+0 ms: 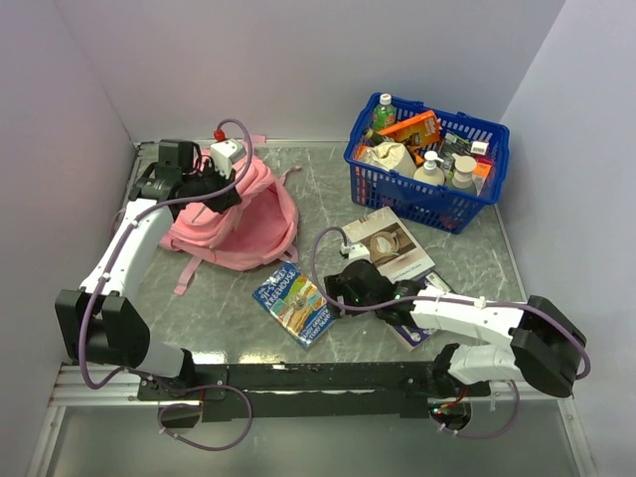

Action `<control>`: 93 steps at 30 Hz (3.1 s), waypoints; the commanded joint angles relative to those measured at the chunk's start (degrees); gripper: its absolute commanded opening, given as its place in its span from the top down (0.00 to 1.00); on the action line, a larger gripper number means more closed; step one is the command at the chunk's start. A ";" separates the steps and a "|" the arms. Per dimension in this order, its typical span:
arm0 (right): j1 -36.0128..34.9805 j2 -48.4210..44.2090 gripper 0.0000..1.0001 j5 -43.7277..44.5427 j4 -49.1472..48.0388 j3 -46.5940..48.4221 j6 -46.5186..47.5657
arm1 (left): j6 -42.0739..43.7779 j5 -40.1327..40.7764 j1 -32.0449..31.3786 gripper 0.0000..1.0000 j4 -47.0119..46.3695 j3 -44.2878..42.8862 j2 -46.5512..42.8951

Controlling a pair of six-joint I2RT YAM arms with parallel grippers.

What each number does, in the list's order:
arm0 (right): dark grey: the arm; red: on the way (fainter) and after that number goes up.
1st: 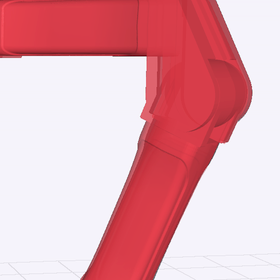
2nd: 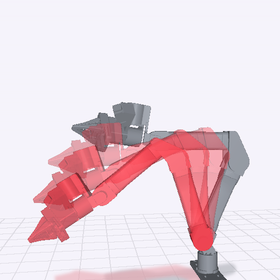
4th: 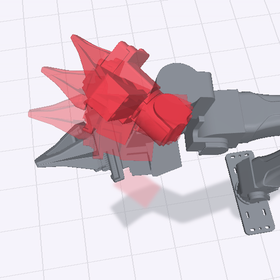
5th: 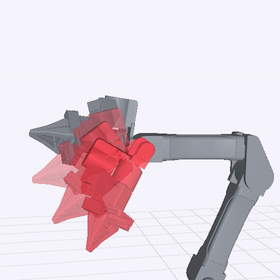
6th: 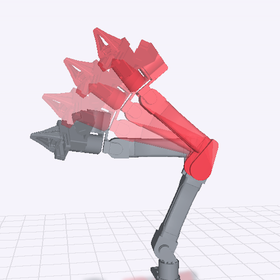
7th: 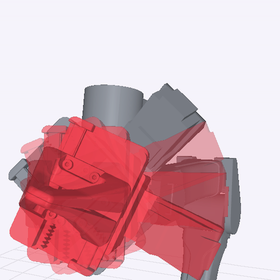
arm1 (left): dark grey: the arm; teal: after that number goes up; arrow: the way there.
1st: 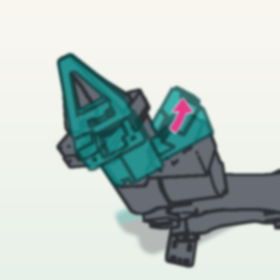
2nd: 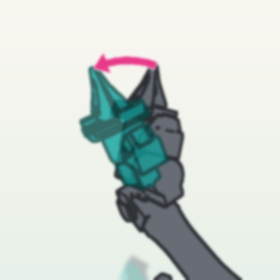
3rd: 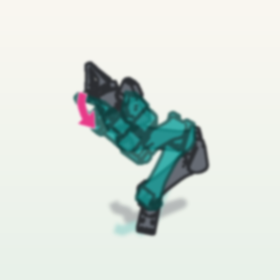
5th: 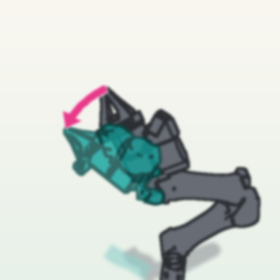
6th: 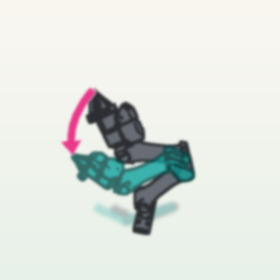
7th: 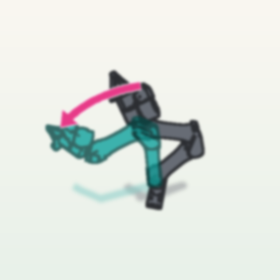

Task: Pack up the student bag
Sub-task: Move the book to the center of the board, then pick up the book from the center of the board, then place the book in the student bag.

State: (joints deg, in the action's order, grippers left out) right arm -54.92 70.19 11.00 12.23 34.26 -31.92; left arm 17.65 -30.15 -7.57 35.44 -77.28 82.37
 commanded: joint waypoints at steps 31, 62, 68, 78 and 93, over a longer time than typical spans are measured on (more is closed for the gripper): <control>-0.10 33.16 0.86 -9.25 -13.81 13.03 11.10 | 0.54 -1.58 -0.25 0.99 1.65 -7.10 0.77; 17.82 -8.49 1.00 -30.07 -16.54 9.41 -4.46 | 0.54 -0.34 -0.25 0.99 1.03 -3.67 -0.01; 21.87 -4.37 1.00 -34.39 -17.24 17.93 -7.28 | 0.28 -1.49 -0.69 0.99 2.00 -3.67 -0.54; 23.27 13.46 1.00 -28.59 -10.99 32.18 -12.81 | -1.83 -3.07 -5.78 0.99 4.37 -4.64 -6.24; 22.31 24.37 1.00 -22.27 -25.66 34.30 -28.10 | 1.16 -10.36 -7.28 0.99 6.75 -1.22 -11.09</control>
State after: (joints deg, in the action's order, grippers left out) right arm -31.75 94.85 -15.00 -2.98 66.00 -52.25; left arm 17.96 -33.91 -14.50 46.65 -78.59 74.52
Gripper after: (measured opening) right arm 0.036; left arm 0.022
